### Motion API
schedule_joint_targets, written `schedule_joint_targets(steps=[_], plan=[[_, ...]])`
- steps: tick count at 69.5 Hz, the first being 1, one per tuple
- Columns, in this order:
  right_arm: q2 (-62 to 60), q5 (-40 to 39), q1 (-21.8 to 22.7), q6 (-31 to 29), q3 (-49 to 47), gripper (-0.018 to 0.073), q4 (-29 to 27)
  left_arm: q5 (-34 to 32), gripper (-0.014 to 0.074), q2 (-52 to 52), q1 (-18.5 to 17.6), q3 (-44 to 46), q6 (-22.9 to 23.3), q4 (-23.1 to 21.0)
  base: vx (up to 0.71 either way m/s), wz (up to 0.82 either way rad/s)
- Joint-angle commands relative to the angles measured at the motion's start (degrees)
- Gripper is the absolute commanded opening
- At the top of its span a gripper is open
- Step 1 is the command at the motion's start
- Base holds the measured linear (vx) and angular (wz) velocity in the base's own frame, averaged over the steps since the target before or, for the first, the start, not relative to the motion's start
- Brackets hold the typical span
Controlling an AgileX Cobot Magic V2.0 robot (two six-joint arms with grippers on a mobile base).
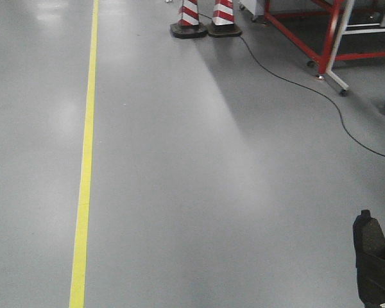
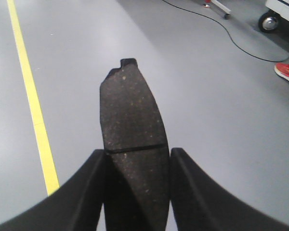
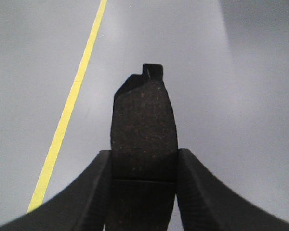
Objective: Move and align brake pads A on conveyor
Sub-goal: 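Drive along the yellow floor line past the red-and-white cones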
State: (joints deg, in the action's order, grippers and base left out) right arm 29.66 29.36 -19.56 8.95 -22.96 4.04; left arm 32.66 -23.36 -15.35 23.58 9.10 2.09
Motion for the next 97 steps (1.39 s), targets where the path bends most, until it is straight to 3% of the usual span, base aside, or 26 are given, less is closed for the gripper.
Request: schedule_joint_targets(steps=[1, 97], plan=[[0.03, -4.87, 0.09, -0.24, -1.68, 0.0099, 0.59, -5.15, 0.0209, -0.36, -0.37, 1.65, 0.05, -0.17, 0.26, 0.22], [0.03, -4.38, 0.09, -0.24, -1.68, 0.0099, 0.59, -5.15, 0.0209, -0.36, -0.37, 1.65, 0.05, -0.17, 0.45, 0.1]])
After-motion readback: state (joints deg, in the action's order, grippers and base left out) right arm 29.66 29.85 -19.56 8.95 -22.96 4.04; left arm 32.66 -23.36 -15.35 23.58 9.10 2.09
